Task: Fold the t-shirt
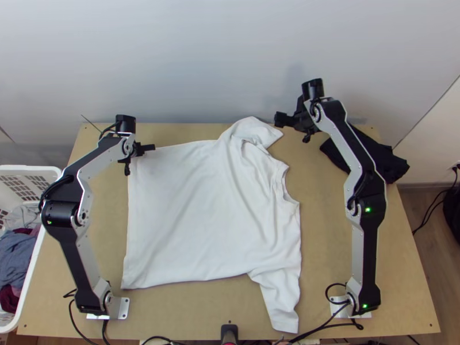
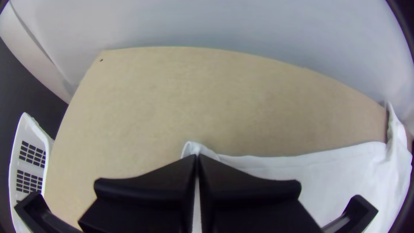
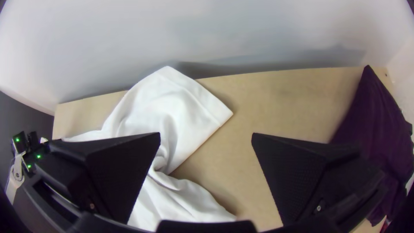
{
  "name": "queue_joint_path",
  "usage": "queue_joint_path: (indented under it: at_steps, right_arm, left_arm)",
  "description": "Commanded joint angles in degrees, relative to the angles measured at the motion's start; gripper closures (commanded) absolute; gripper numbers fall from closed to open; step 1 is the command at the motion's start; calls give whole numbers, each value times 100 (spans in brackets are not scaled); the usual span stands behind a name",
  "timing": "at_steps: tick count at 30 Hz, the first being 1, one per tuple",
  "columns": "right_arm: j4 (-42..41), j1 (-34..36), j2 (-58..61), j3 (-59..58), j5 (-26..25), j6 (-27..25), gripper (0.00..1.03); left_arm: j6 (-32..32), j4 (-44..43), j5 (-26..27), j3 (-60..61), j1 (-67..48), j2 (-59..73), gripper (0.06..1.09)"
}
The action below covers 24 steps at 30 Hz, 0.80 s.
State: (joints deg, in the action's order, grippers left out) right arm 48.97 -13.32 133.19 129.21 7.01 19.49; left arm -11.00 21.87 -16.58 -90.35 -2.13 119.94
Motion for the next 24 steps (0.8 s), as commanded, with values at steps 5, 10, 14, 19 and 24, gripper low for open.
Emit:
queue_joint_path:
  at_steps: [5,10,14,19,24]
  right_arm:
    - [7,14,454,201,240,354,5]
    - [-19,-48,682,272,284,512,5]
    - [-142,-83,797,272,284,583,7]
    - [-344,-100,990,324,275,644,7]
    - [-397,-83,1131,316,275,679,7]
  left_arm:
    - [-209,-51,6,237,-24,-331,104]
    - [-323,-33,6,518,-24,-577,104]
    - [-315,-42,23,676,-15,-779,104]
    - [-315,-42,32,755,20,-893,104]
    - [-323,-42,32,852,11,-990,104]
